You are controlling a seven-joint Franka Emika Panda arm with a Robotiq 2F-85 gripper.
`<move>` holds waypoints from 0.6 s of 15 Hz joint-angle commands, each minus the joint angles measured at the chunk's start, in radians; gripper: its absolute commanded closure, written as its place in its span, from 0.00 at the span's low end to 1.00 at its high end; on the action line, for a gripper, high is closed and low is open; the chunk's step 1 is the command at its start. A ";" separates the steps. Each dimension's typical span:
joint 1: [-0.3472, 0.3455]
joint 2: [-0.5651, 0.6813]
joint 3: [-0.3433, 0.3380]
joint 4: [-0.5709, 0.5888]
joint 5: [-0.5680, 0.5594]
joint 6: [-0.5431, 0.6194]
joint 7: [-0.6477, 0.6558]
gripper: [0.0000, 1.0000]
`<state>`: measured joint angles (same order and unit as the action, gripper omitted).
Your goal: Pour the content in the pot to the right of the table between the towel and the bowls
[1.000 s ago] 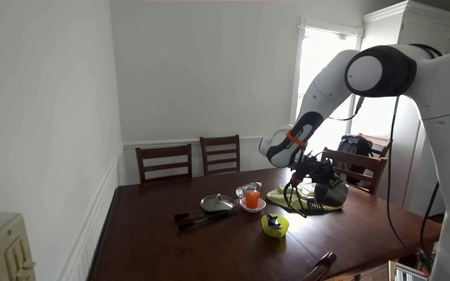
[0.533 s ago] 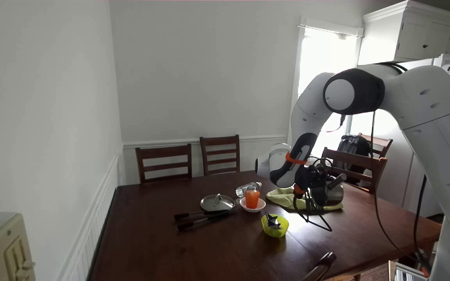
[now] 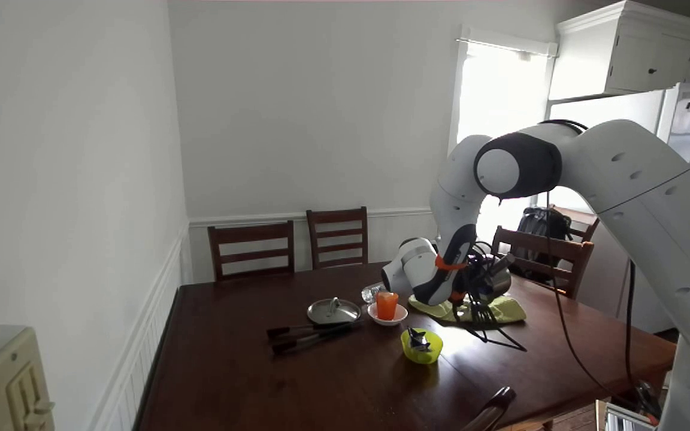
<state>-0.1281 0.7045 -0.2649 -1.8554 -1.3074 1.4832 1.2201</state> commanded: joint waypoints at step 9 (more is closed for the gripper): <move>-0.103 -0.234 0.087 -0.067 -0.057 0.116 -0.058 0.99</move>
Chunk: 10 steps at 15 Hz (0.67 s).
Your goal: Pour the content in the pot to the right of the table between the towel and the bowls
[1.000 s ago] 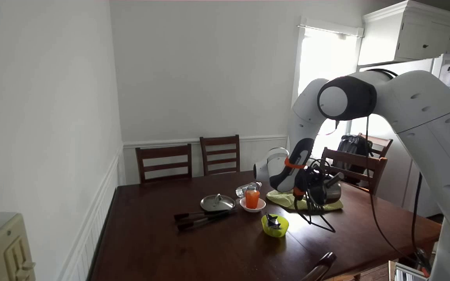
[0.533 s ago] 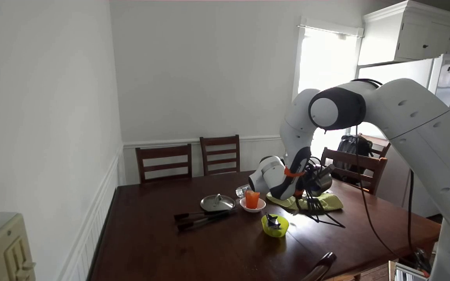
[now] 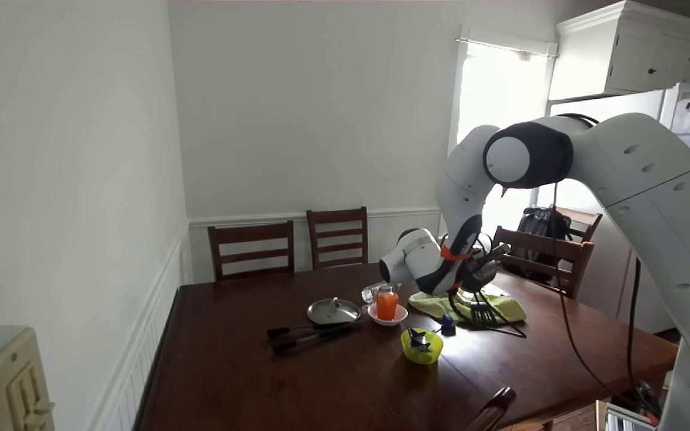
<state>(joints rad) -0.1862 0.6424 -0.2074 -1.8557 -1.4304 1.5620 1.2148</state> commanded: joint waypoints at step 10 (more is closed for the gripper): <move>-0.076 -0.473 0.008 -0.067 0.472 0.153 -0.201 0.99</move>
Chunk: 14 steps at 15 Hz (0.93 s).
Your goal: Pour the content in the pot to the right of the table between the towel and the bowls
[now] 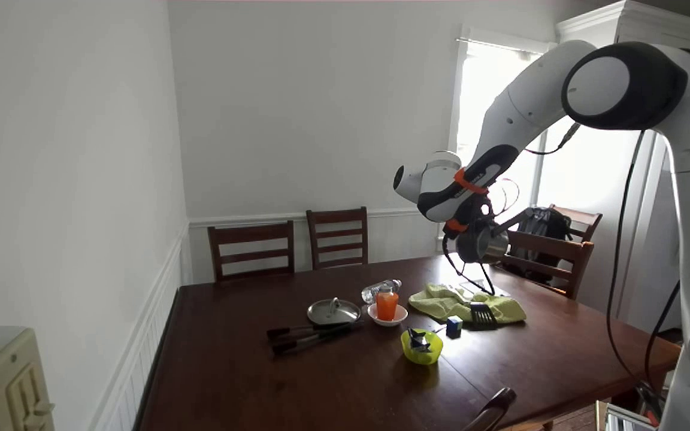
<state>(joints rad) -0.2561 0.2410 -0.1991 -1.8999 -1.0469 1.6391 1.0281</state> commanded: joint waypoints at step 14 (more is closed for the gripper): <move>0.137 -0.079 0.109 -0.049 0.377 0.657 -0.118 0.99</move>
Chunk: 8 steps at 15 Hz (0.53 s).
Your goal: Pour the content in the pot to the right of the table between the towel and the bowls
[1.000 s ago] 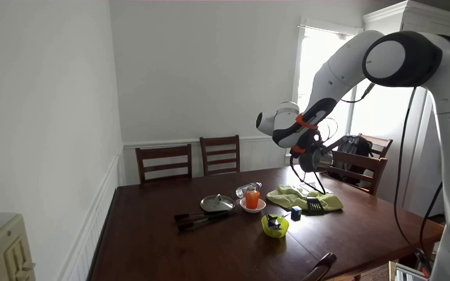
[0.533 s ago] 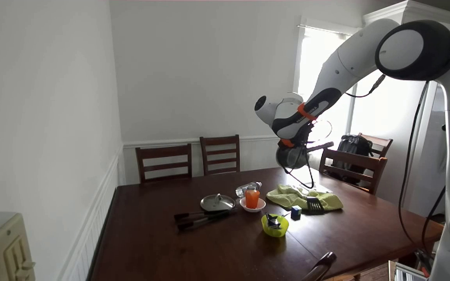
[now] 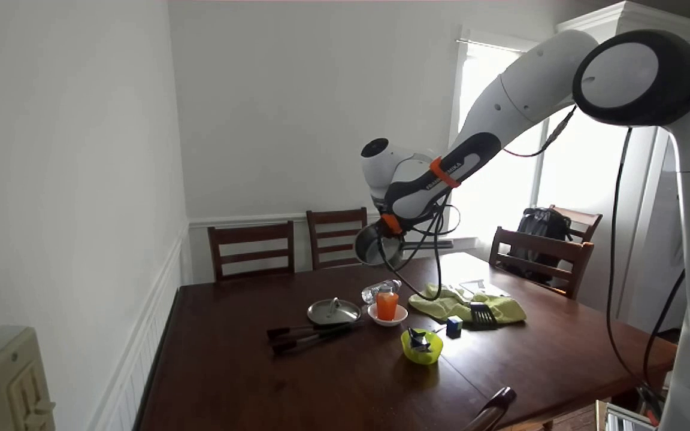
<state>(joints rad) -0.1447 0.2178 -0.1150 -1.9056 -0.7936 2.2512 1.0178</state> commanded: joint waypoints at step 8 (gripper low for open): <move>0.027 -0.085 0.027 -0.156 0.562 -0.026 -0.641 0.99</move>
<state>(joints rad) -0.0928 0.1662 -0.0735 -1.9944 -0.3361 2.2300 0.5737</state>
